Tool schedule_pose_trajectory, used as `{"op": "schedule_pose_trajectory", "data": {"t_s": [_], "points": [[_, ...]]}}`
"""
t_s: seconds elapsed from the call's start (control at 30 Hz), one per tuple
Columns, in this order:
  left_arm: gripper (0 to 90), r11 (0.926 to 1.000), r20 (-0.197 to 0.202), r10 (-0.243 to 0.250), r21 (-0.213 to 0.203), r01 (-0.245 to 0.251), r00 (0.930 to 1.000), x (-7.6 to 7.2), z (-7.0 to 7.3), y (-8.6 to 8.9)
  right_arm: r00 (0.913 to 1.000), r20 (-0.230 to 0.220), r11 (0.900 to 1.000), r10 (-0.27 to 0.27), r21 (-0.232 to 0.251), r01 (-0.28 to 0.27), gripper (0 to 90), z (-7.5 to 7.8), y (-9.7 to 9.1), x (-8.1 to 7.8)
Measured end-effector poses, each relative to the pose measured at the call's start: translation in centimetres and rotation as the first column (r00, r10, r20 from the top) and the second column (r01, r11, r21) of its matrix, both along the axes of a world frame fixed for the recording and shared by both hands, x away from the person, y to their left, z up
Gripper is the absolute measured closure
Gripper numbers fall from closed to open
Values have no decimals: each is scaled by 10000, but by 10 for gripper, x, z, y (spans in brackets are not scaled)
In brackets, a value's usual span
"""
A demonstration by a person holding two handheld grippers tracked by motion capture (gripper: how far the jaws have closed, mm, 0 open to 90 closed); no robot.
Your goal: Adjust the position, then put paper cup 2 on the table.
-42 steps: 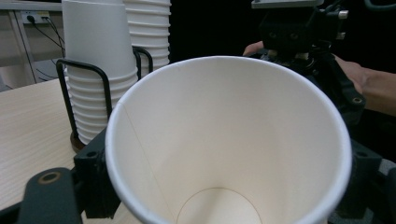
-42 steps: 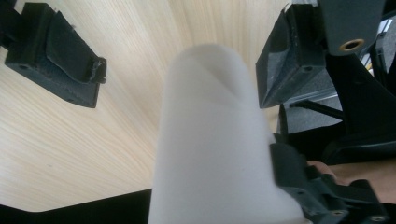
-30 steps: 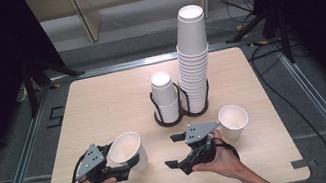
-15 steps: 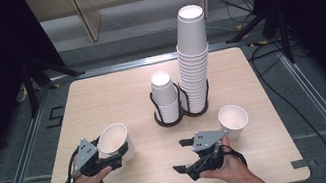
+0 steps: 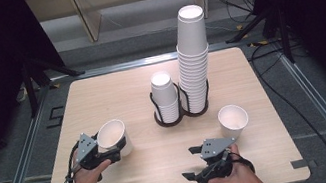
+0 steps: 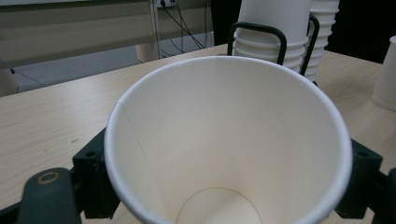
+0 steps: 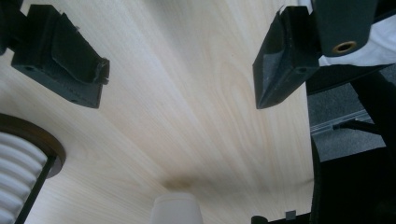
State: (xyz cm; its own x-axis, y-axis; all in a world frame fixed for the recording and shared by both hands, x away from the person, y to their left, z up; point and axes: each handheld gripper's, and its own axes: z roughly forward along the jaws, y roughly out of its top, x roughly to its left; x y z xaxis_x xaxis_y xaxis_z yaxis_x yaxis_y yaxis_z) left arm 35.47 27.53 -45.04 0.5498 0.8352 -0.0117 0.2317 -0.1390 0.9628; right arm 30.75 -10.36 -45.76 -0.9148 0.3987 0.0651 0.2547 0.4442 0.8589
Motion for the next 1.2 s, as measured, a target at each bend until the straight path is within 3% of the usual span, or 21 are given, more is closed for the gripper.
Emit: {"op": "schedule_pose_trajectory", "data": {"t_s": [0.23,0.4,0.6,0.73,0.87,0.93,1.2], "points": [[164,9998,-45,193,-73,-193,9998,3,-3,7,10000,-53,10000,-30,-64,29,180,-1,-8,-8],[163,9997,-13,207,-148,-207,9998,5,-5,9,9990,-227,9991,-389,-164,386,181,-3,-15,-11],[163,9997,-150,250,-13,-250,9996,5,-6,8,9981,-277,9984,-545,-143,541,183,-3,-22,-15],[161,9997,-95,245,-15,-246,9997,7,-11,6,9985,-241,9987,-494,-165,490,185,-4,-23,-18],[160,9988,-115,345,363,-341,9993,9,-18,5,9987,-355,9993,-371,-114,367,186,-4,-21,-18],[158,9992,-19,298,257,-298,9996,11,-21,5,9995,-213,9997,-253,-57,252,187,-4,-20,-18],[139,9981,-165,433,437,-425,9989,12,-21,4,9989,-386,9997,-252,-71,250,188,-3,-19,-20]]}}
